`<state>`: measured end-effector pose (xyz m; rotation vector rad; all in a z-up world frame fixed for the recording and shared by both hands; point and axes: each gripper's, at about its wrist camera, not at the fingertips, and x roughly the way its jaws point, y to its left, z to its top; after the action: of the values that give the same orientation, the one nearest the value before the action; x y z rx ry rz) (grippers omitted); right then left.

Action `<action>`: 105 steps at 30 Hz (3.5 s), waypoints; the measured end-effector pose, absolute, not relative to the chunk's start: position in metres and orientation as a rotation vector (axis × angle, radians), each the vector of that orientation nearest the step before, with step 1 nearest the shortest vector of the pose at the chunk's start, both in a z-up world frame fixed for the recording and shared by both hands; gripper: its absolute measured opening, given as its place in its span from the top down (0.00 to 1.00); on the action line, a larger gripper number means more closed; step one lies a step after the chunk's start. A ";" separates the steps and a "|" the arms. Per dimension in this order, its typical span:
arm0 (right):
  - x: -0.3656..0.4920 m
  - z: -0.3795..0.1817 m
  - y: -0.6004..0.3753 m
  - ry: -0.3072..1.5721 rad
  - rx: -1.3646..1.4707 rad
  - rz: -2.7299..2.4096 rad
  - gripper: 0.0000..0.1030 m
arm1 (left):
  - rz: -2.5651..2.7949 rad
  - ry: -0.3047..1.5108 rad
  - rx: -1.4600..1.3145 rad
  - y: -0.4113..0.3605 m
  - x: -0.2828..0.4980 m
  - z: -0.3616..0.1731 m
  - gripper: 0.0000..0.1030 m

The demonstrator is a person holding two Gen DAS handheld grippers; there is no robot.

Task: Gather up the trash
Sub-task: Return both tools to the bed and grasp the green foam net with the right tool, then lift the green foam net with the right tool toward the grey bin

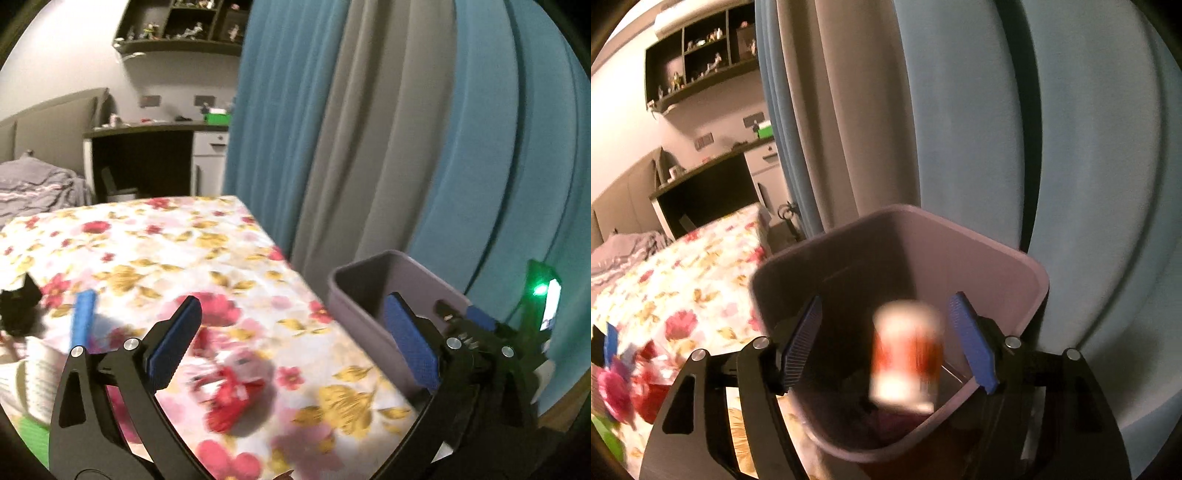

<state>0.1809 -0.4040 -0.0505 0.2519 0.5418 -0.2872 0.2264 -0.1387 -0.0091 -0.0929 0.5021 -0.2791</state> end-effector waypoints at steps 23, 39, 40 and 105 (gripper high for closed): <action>0.080 -0.017 -0.257 0.415 0.210 0.007 0.16 | 0.094 0.482 -0.174 0.050 0.114 -0.032 0.06; 0.088 -0.076 -0.105 0.665 0.117 0.326 0.20 | 0.270 0.456 -0.204 0.138 0.058 -0.043 0.06; 0.088 -0.078 -0.100 0.674 0.113 0.337 0.23 | 0.273 0.455 -0.209 0.142 0.056 -0.044 0.06; 0.061 -0.051 -0.214 0.541 0.292 0.280 0.93 | -0.014 0.559 -0.105 0.044 0.143 -0.072 0.16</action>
<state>0.0612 -0.2138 -0.0512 0.2916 0.5411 0.2796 0.1433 0.0435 -0.0717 -0.1051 0.5594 -0.0135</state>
